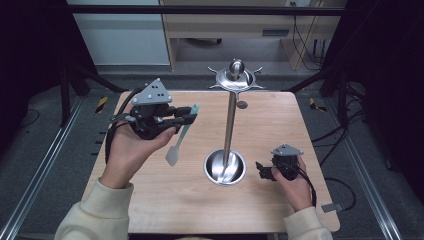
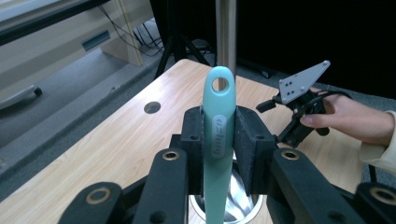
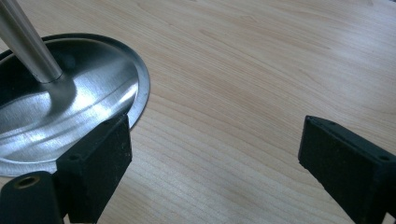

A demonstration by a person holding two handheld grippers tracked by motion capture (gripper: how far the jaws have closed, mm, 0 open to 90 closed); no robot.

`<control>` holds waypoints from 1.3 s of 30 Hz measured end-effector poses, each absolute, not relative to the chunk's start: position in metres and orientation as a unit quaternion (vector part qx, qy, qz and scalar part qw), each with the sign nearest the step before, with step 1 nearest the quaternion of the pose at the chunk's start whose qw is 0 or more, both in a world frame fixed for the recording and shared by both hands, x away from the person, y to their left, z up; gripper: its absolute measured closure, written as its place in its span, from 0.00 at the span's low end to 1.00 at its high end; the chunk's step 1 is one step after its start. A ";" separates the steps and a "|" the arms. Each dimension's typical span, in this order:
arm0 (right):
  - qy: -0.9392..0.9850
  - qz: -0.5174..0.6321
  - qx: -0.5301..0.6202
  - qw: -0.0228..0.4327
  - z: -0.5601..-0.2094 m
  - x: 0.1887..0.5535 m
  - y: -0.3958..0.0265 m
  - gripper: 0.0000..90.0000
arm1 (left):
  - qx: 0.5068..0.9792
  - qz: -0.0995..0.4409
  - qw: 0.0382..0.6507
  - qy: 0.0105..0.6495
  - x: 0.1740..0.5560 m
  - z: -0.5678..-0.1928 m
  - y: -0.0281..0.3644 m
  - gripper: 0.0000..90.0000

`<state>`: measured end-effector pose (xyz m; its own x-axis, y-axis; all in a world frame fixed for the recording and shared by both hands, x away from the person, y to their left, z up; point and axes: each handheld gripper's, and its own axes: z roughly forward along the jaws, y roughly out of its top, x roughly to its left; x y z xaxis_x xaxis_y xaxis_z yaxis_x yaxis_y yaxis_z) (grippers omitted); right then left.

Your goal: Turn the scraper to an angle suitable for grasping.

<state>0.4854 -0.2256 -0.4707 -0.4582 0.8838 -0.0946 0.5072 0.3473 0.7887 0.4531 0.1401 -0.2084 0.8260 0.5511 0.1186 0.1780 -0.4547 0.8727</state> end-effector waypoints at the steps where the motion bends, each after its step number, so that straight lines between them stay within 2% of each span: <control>1: 0.777 0.355 0.448 0.266 -0.471 0.485 -0.226 0.11 | 0.829 0.198 0.475 0.219 0.453 -0.207 0.139 0.82; 39: 0.776 0.355 0.450 0.265 -0.470 0.485 -0.225 0.11 | 0.801 0.186 0.527 0.214 0.454 -0.183 0.135 0.82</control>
<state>0.4850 -0.2250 -0.4704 -0.4547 0.8860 -0.0912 0.5105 0.3431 0.7885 0.4536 0.1350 -0.1831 0.8391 0.5390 0.0729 0.1468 -0.3534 0.9239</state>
